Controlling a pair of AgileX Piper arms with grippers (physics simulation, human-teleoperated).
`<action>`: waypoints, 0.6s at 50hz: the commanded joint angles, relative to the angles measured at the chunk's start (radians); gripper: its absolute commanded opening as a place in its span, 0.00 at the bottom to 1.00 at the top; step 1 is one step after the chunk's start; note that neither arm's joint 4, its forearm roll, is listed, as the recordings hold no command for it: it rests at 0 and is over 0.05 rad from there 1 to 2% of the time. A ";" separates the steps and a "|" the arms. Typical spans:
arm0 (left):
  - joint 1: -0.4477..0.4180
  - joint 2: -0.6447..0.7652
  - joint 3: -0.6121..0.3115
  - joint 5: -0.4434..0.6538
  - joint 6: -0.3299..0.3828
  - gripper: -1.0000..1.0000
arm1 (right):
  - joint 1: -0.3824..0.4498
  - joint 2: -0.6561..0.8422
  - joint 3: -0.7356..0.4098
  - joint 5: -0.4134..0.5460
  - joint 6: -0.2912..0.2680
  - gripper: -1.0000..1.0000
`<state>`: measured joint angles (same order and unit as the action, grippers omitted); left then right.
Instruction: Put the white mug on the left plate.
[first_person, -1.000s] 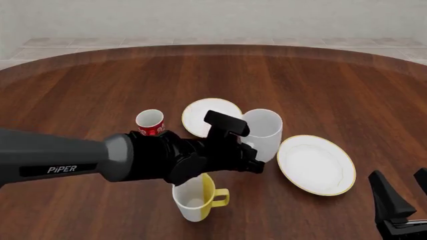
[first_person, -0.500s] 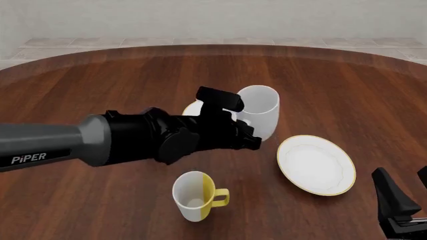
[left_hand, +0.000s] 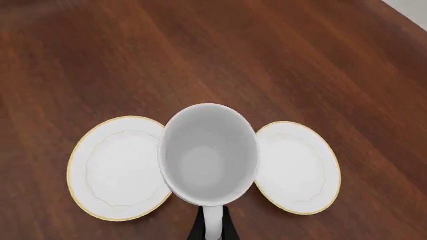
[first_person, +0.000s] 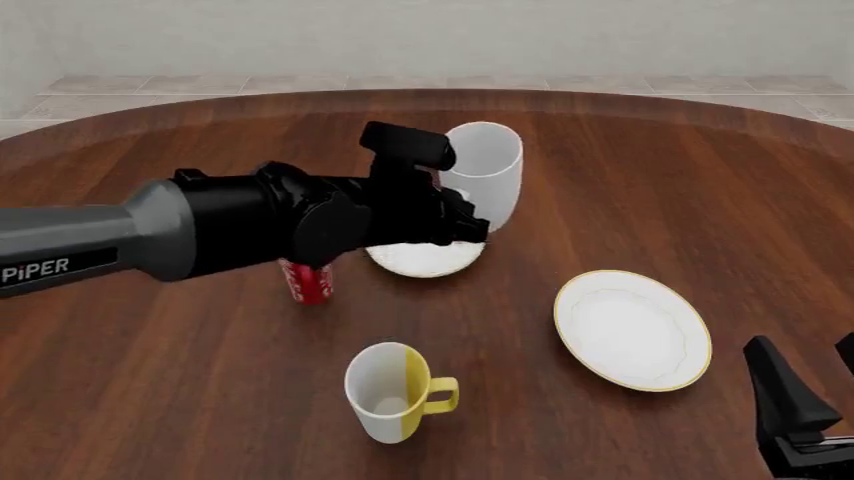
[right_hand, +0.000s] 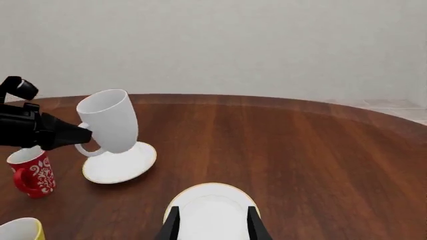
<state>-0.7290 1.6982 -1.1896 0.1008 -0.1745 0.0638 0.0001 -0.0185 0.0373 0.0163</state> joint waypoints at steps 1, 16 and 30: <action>0.060 0.037 -0.071 0.050 0.074 0.00 | 0.001 0.000 -0.003 0.000 -0.002 1.00; 0.111 0.097 -0.153 0.099 0.093 0.00 | 0.001 0.000 -0.004 -0.002 0.001 1.00; 0.170 0.181 -0.253 0.146 0.084 0.00 | -0.009 0.000 0.002 -0.005 0.004 1.00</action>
<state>-0.5970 1.8315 -1.3782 0.2163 -0.0967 0.0595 0.0000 -0.0186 0.0343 0.0180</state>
